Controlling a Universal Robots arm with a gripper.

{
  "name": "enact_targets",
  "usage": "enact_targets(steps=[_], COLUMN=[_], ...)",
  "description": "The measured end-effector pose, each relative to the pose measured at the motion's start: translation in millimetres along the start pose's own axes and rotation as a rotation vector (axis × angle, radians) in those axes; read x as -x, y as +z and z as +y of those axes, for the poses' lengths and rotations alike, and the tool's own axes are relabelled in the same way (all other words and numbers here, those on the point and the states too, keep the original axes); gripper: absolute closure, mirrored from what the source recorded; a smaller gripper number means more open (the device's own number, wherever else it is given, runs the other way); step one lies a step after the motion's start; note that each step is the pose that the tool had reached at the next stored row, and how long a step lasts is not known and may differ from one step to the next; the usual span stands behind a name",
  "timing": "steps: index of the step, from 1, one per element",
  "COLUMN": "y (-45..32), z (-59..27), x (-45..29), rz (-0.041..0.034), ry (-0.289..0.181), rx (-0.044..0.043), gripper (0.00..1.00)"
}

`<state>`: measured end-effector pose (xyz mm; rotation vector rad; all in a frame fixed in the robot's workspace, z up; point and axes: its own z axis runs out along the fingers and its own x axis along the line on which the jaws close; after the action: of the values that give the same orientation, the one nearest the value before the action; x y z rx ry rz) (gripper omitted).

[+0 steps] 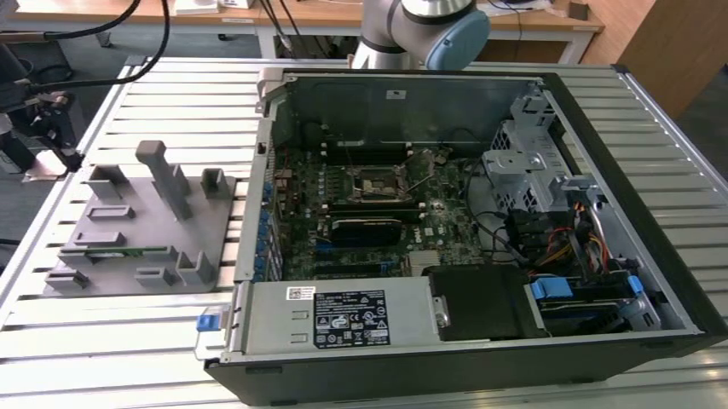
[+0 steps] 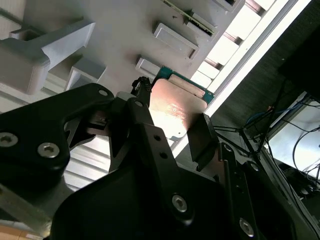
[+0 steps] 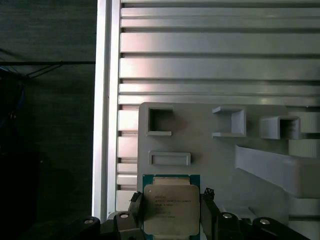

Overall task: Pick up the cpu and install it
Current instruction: 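Pick up the cpu and move it towards the insertion slot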

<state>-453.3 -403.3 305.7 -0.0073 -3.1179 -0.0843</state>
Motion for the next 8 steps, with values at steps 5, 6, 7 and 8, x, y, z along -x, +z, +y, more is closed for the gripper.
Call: enact_targets(steps=[5,6,7,8], y=[-7.4,-8.8,-10.2,-11.5], z=[0.4,0.5,0.6,0.6], x=[-0.2,-0.3,-0.3,-0.4], rz=[-0.0003,-0.0003,-0.0003,-0.0004], ry=[0.0,0.0,0.0,0.0], rx=[0.0,0.0001,0.0,0.0], gripper=[0.46,0.46,0.46,0.46])
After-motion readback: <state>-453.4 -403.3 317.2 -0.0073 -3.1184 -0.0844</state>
